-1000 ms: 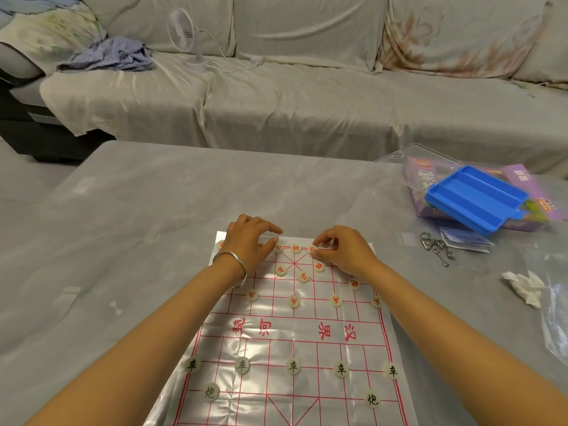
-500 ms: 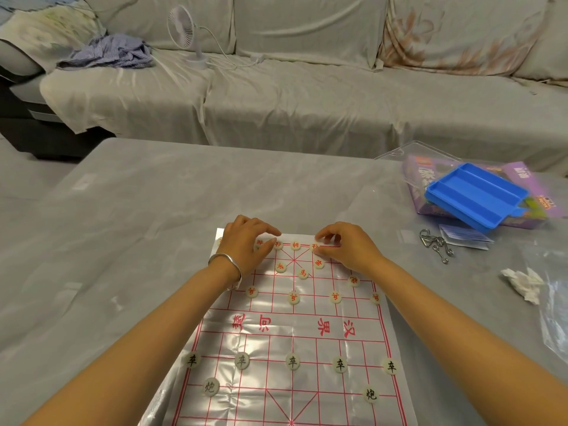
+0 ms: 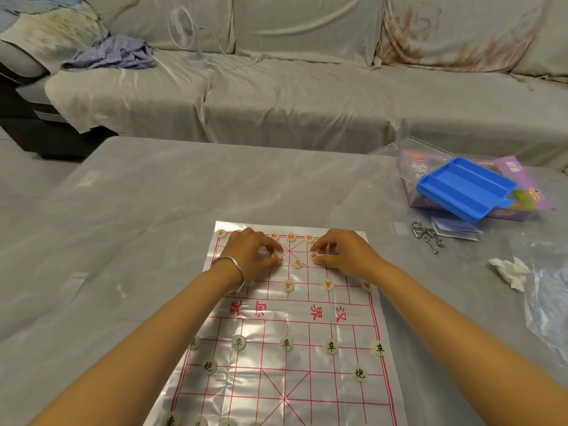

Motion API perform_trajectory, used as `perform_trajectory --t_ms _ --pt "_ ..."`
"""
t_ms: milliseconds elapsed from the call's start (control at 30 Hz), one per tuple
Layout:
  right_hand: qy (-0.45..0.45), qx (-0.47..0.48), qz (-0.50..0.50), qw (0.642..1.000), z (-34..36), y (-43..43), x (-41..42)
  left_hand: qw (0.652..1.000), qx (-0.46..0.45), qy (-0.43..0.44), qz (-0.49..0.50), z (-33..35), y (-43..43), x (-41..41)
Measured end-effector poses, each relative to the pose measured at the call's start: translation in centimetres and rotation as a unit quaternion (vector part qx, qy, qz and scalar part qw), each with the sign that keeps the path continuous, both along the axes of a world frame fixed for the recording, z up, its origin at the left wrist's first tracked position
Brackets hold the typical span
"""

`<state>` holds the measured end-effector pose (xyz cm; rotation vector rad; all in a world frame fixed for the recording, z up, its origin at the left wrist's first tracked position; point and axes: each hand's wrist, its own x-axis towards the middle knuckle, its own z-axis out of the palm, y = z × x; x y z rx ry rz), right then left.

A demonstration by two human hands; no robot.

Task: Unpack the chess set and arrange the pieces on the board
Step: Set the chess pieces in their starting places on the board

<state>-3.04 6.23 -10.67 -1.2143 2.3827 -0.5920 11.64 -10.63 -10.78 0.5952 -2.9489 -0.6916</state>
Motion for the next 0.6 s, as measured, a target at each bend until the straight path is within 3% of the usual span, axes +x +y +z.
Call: perform_trajectory --t_ms 333,600 --pt "0.009 -0.002 -0.007 1.0 -0.3 0.8 -0.1 1.0 -0.003 -0.002 -0.03 -0.4 1.5 -0.4" --pt "0.009 -0.011 -0.013 1.0 -0.8 0.9 0.0 0.998 0.052 0.04 0.006 -0.2 1.2 0.3"
